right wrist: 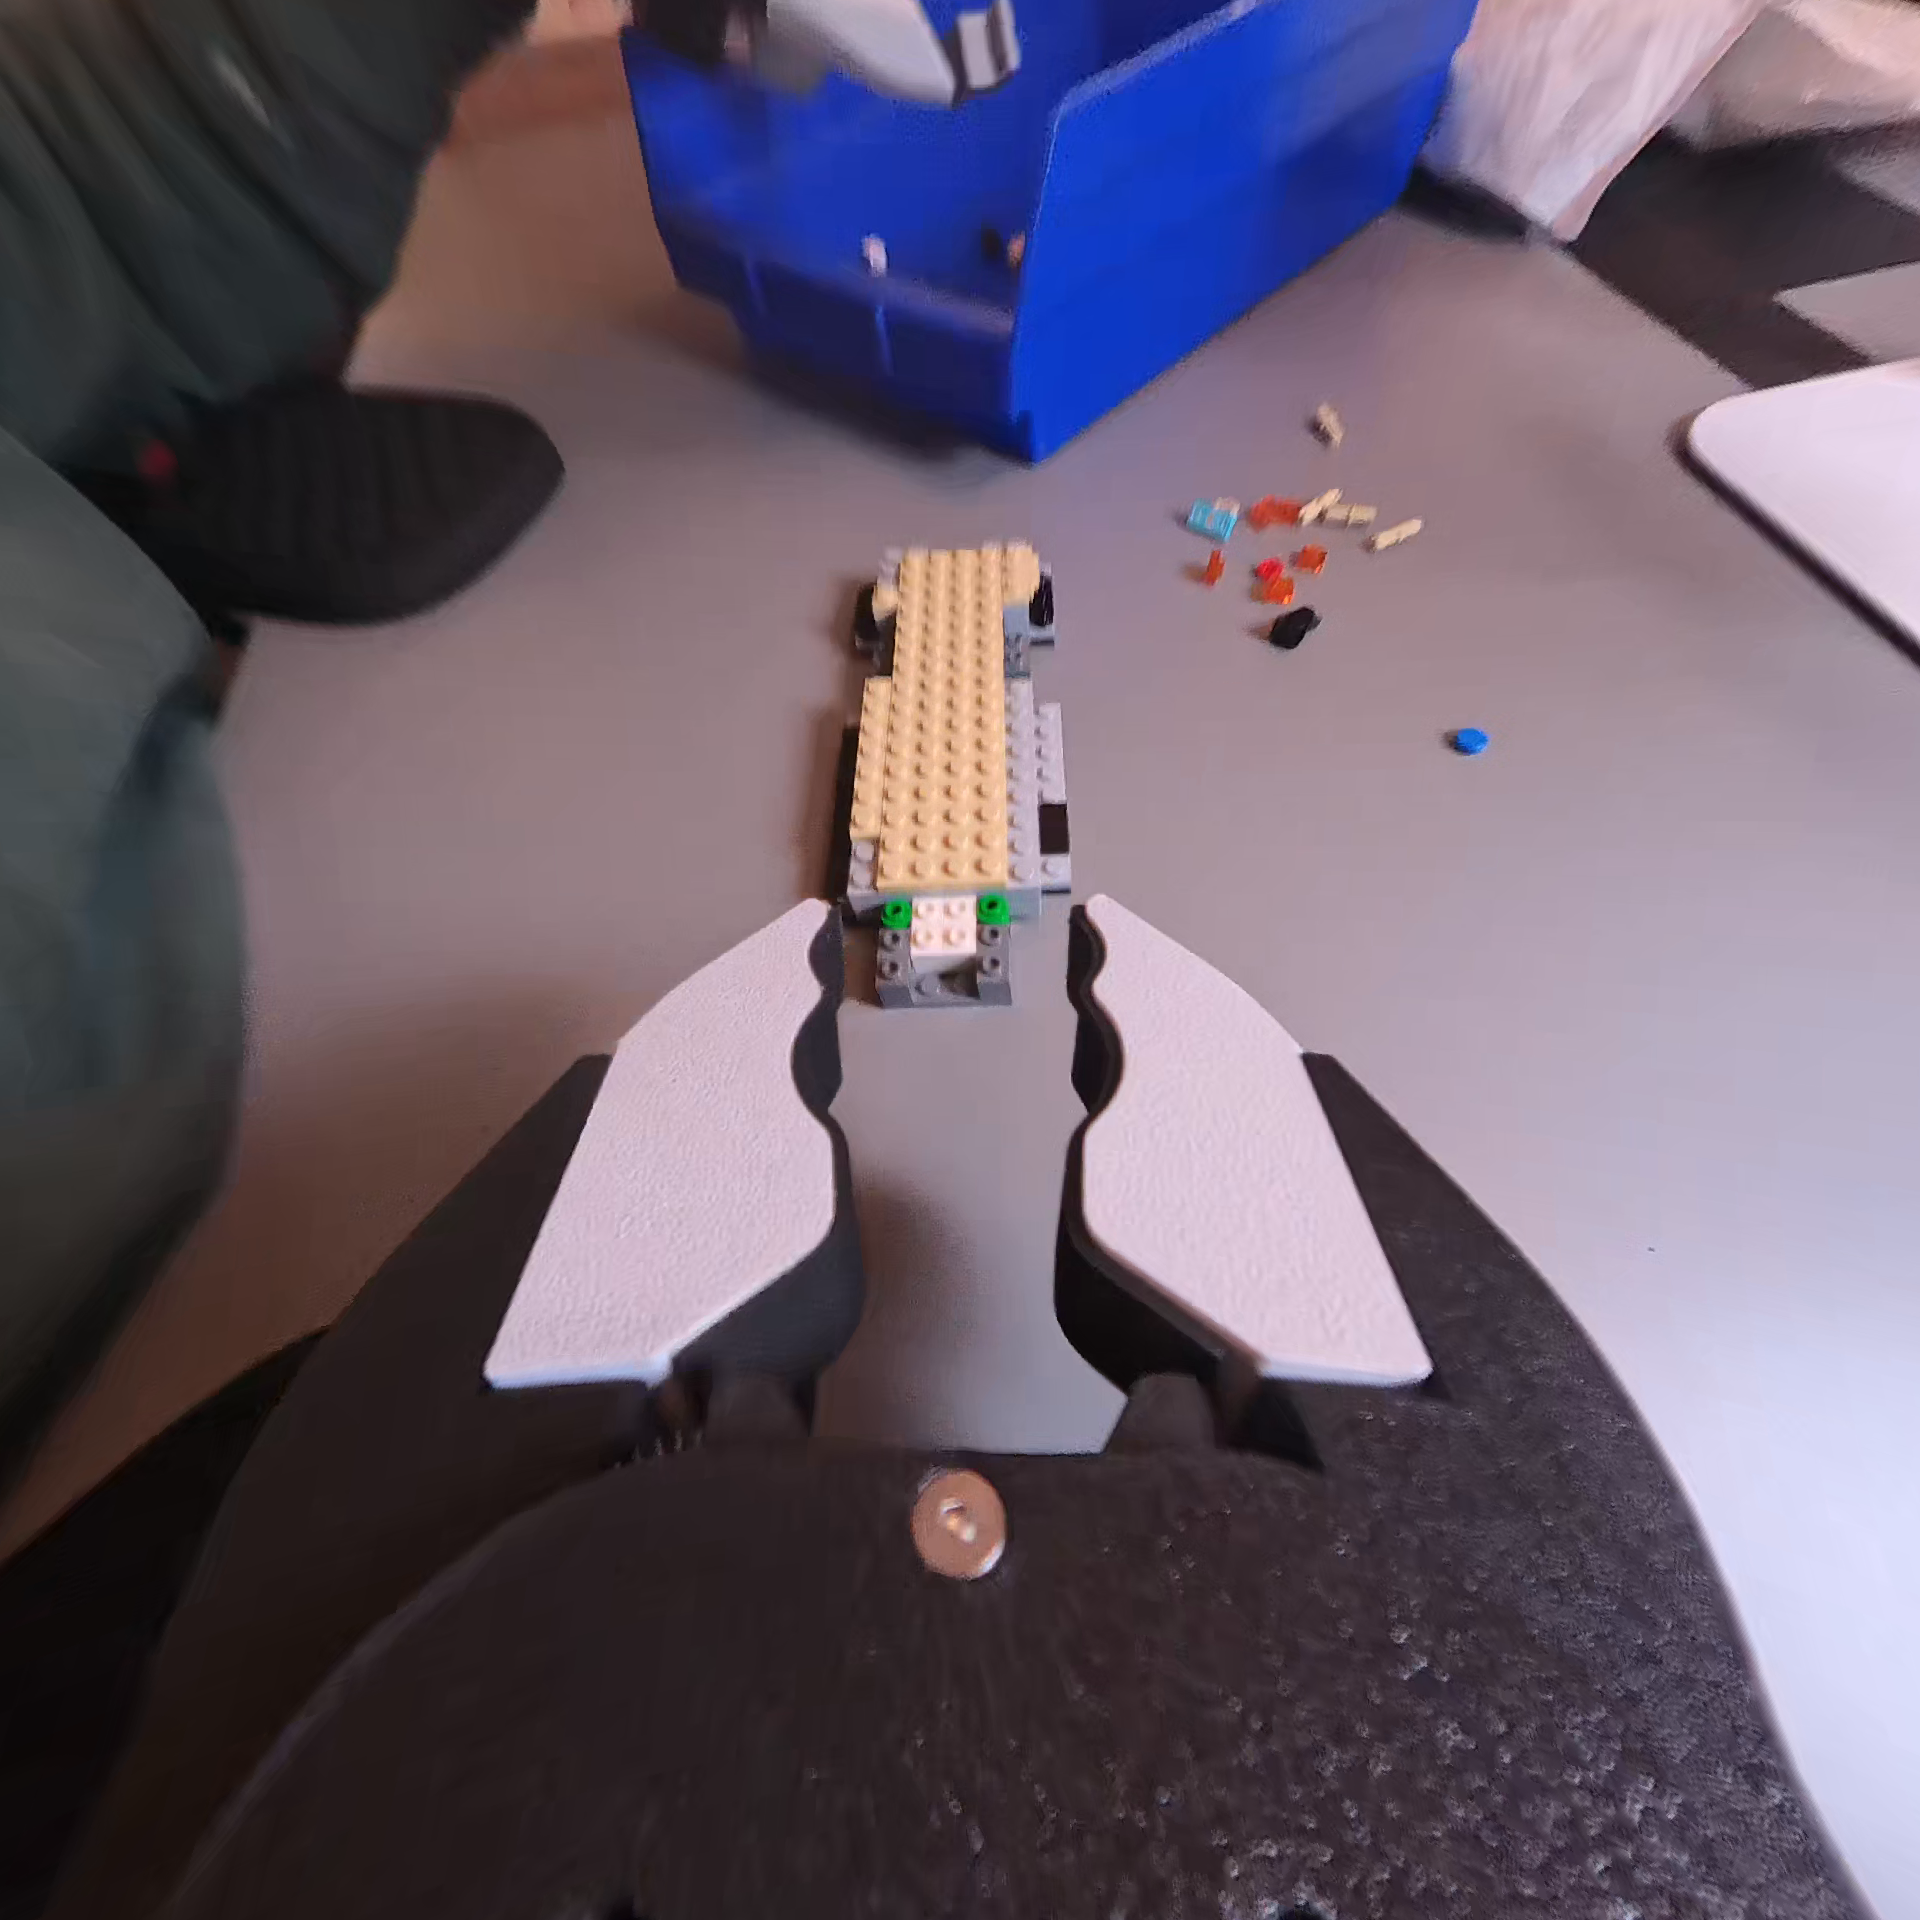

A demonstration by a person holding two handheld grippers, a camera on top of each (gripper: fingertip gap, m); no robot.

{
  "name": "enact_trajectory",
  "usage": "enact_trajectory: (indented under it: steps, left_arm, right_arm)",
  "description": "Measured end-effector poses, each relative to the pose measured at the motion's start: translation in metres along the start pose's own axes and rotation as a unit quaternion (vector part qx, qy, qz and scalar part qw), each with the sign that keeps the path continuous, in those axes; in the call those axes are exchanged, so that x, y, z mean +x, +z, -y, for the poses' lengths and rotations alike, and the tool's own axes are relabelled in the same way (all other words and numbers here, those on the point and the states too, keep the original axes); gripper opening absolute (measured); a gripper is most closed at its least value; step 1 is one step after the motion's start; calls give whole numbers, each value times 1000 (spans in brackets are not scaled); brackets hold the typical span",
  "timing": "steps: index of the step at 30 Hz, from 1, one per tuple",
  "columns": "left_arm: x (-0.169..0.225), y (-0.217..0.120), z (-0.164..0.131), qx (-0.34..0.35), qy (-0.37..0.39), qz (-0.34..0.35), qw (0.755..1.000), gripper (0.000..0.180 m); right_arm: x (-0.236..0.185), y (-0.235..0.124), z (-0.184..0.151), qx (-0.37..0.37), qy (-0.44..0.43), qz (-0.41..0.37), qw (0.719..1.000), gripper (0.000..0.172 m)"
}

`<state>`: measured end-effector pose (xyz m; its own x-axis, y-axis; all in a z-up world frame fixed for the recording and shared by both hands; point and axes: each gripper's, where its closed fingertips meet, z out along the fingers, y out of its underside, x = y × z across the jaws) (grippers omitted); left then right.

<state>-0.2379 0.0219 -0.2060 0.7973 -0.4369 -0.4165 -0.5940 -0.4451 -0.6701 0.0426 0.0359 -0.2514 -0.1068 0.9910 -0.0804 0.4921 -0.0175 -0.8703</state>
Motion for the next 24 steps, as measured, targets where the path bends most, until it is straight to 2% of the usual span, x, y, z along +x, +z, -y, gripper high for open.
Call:
enact_trajectory:
  steps: [4,7,10,13,15,19,24]
  left_arm:
    - [-5,2,-8,-18,-8,0,1000,62]
    - [1,-5,14,32,0,-7,999,59]
    - [45,-12,47,91,37,-83,992,57]
    - [95,-6,65,102,98,-155,978,60]
    - [126,4,73,101,128,-202,966,60]
    - [175,33,76,72,180,-280,940,61]
    - [218,64,67,9,223,-373,900,62]
  right_arm:
    - [-5,19,-20,-84,-62,-22,994,45]
    - [-3,26,-26,-117,-77,-36,989,45]
    - [-2,31,-32,-150,-73,-33,985,47]
    - [-3,38,-37,-183,-77,-23,980,46]
    - [-3,40,-37,-194,-79,-17,978,34]
    - [-6,39,-37,-197,-86,-23,976,34]
    - [-22,35,-38,-182,-74,12,981,34]
